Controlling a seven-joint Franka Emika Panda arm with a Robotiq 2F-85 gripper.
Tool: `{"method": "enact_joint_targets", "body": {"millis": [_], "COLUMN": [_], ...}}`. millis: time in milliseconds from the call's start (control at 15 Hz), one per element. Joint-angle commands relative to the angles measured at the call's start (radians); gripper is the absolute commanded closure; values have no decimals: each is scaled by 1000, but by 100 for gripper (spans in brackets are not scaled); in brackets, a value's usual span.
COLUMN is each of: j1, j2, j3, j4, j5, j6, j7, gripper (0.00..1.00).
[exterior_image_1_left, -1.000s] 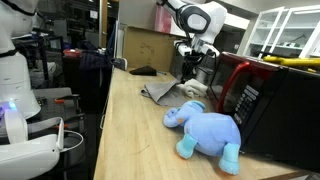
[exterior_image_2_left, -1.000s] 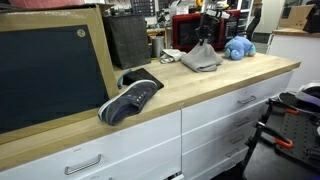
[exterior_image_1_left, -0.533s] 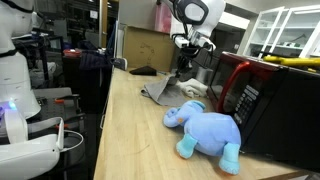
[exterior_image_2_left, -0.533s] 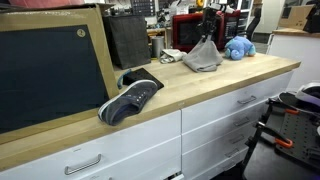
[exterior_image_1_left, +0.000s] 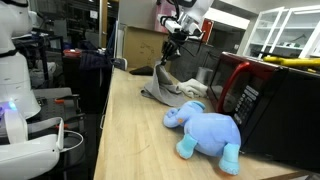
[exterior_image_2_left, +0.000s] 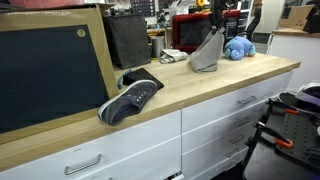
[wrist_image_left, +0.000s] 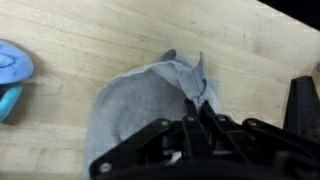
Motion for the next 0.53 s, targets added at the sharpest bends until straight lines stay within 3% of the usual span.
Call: {"method": "enact_joint_targets", "body": {"millis": [0, 467], "j1": [9, 15], "j2": [-126, -245], "j3": [-40, -120], "j4": [-147, -273], "j5": [-26, -99], "j6": [-31, -92], "j7": [-163, -415], "gripper": [98, 98]}}
